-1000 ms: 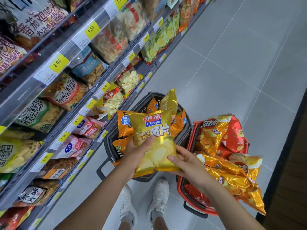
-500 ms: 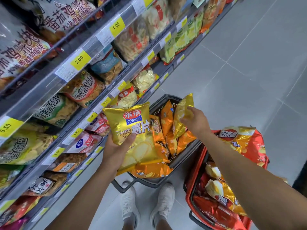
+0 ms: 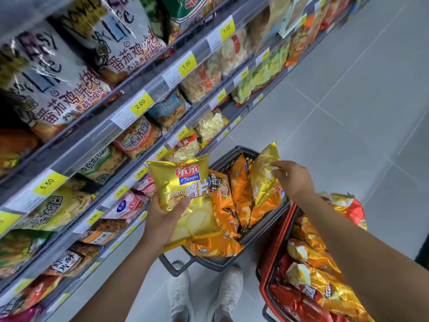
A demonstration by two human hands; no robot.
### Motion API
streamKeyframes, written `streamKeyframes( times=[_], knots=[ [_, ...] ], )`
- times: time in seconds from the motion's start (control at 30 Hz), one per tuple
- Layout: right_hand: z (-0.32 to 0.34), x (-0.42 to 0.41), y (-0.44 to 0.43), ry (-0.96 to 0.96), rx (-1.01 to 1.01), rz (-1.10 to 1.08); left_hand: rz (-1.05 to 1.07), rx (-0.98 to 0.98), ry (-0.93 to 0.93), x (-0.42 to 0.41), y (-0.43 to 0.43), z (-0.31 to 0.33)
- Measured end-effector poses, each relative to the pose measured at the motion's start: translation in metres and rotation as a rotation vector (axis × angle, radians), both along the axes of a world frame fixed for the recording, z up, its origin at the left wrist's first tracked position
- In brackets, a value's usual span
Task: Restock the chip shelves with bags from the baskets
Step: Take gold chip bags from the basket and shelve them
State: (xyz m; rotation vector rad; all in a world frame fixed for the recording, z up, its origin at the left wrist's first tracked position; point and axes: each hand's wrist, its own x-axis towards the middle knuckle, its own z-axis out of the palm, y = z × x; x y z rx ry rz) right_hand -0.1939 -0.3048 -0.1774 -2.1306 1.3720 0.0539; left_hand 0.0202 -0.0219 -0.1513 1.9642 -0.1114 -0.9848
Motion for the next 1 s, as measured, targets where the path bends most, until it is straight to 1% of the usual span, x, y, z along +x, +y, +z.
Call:
streamKeyframes(
  times=[0.17, 0.33, 0.43, 0.53, 0.7, 0.8, 0.9, 1.0],
  knots=[
    [0.086, -0.006, 0.005, -0.111, 0.006, -0.067, -0.075, -0.005, 0.006, 0.006, -0.009, 0.040],
    [0.179, -0.009, 0.022, -0.155, 0.002, -0.179, -0.157, -0.052, -0.006, 0.007, -0.015, 0.098],
    [0.233, -0.009, 0.035, -0.234, 0.014, -0.305, -0.174, -0.070, 0.014, 0.010, -0.014, 0.135],
    [0.277, -0.010, 0.054, -0.365, 0.089, -0.413, -0.213, -0.081, 0.035, 0.012, -0.008, 0.174],
    [0.347, -0.005, 0.096, -0.528, 0.164, -0.487, -0.328, -0.162, 0.107, 0.011, 0.003, 0.235],
    [0.383, 0.001, 0.120, -0.624, 0.150, -0.484, -0.389, -0.234, 0.139, 0.008, 0.014, 0.265],
    [0.415, 0.002, 0.135, -0.667, 0.131, -0.473, -0.399, -0.327, 0.182, 0.006, 0.027, 0.293],
    [0.445, 0.003, 0.147, -0.701, 0.130, -0.413, -0.395, -0.382, 0.211, 0.005, 0.038, 0.314]
  ],
)
